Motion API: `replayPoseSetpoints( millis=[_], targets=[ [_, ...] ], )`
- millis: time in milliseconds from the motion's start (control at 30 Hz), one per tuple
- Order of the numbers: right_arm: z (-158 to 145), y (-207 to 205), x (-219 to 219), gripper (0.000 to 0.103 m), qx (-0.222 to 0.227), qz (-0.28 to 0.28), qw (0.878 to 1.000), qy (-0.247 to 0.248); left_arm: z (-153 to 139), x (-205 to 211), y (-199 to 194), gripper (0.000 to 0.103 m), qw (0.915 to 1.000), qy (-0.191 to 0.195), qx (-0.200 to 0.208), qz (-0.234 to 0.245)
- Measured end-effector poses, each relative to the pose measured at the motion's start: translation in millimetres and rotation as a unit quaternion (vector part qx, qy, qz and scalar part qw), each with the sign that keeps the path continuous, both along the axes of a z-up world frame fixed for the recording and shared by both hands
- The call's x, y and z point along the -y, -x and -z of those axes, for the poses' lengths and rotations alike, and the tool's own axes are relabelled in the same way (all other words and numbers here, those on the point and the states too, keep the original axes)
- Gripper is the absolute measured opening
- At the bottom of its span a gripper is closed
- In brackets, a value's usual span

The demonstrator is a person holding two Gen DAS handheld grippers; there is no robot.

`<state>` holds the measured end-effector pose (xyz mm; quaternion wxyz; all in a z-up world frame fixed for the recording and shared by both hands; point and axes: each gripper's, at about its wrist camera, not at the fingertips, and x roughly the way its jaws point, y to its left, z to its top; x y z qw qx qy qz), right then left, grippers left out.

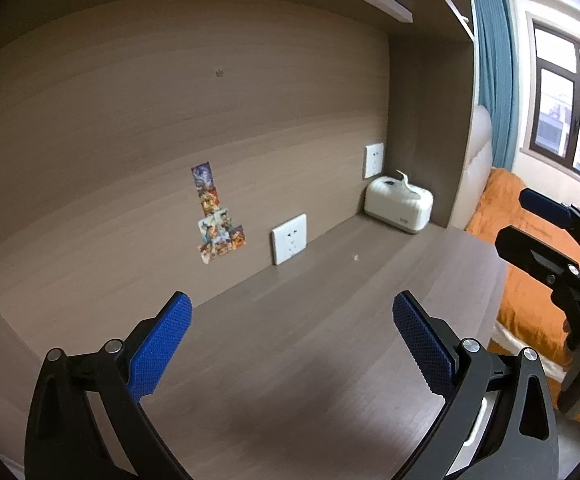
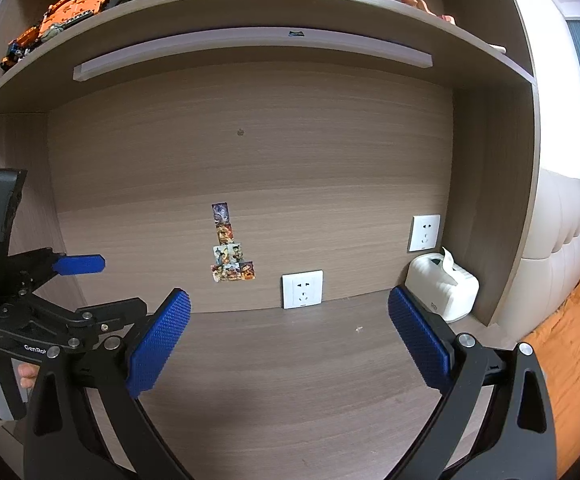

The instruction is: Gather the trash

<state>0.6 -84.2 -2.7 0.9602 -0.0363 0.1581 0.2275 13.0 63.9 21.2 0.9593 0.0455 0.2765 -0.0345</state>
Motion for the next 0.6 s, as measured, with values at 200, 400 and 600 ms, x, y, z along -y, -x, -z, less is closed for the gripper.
replayPoseSetpoints(
  millis=[200,400,600],
  targets=[
    [1.2,-1.2,1.9,0.099,-0.001,-0.001,1.000,0.000,0.0,-1.3,0.5,0.098,1.0000,0.002,-0.002,-0.004],
    [1.6,-3.9,0.1,0.099,-0.004,-0.001,1.000,0.001,-0.5,-2.4,-0.4,0.098,1.0000,0.003,0.001,-0.006],
    [2.2,-6.8,1.1,0.099,-0.008,-0.001,1.000,0.002,-1.0,-4.4,-1.2,0.098,0.9999,0.008,0.007,-0.008]
  ],
)
